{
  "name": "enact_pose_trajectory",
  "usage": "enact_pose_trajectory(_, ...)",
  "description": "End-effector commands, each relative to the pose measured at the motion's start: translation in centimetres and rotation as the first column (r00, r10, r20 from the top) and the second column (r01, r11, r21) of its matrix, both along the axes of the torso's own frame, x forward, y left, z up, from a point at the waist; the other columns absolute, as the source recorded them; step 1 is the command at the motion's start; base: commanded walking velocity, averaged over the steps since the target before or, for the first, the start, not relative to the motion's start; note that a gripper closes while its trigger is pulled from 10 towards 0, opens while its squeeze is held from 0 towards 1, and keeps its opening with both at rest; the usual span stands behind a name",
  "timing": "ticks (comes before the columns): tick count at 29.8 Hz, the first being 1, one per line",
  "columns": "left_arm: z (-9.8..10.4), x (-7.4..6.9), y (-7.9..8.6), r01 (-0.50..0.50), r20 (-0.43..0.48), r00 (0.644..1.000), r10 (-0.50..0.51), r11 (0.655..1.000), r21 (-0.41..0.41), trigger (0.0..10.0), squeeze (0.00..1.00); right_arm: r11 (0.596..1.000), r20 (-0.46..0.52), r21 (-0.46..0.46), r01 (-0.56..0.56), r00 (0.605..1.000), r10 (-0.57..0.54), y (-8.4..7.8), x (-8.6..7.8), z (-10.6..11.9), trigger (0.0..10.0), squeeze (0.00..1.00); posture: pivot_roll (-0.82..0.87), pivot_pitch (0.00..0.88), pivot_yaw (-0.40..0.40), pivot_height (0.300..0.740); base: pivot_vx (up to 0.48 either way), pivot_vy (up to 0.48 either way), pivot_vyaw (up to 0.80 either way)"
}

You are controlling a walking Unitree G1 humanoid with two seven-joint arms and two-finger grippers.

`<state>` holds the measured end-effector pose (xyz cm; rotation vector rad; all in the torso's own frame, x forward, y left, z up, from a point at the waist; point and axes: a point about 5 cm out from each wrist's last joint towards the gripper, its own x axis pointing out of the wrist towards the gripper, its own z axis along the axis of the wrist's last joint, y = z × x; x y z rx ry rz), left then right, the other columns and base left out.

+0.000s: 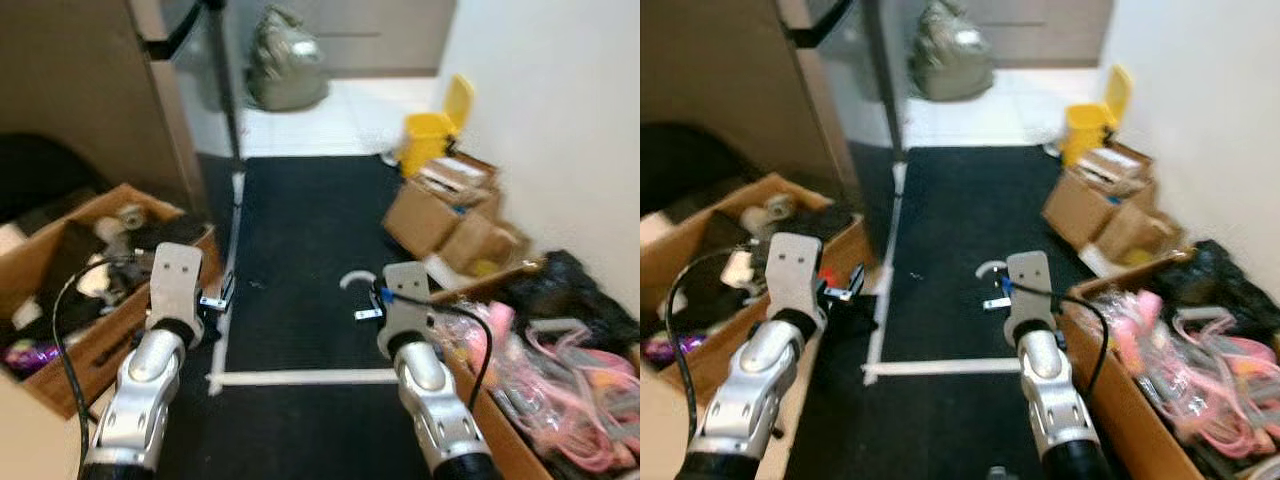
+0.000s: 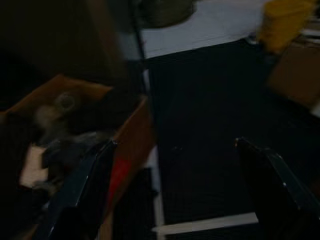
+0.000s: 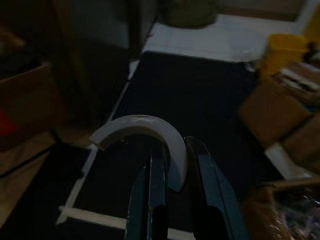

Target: Picking trash to rubbish bin

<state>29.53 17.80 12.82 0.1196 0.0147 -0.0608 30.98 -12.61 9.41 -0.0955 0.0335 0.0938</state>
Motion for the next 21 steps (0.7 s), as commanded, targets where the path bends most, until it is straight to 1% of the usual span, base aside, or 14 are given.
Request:
enact_pose_trajectory(1,-0.12,-0.10,0.12,0.000,-0.010,1.000,0.000,1.000,0.014,10.0,0.00,1.000,-0.001,0.006,-0.006,1.000,0.006,0.29,0.01,0.01,10.0,0.00,-0.01,0.100,0.008,0.740,0.368,0.000,0.80)
enact_pose_trajectory(21,-0.17,-0.06,0.14,-0.006,-0.011,1.000,0.006,1.000,0.012,10.0,0.00,1.000,0.008,0.005,-0.025,1.000,0.025,0.81,0.48,0.30,10.0,0.00,0.00,0.098,0.005,0.740,0.363,0.000,0.79)
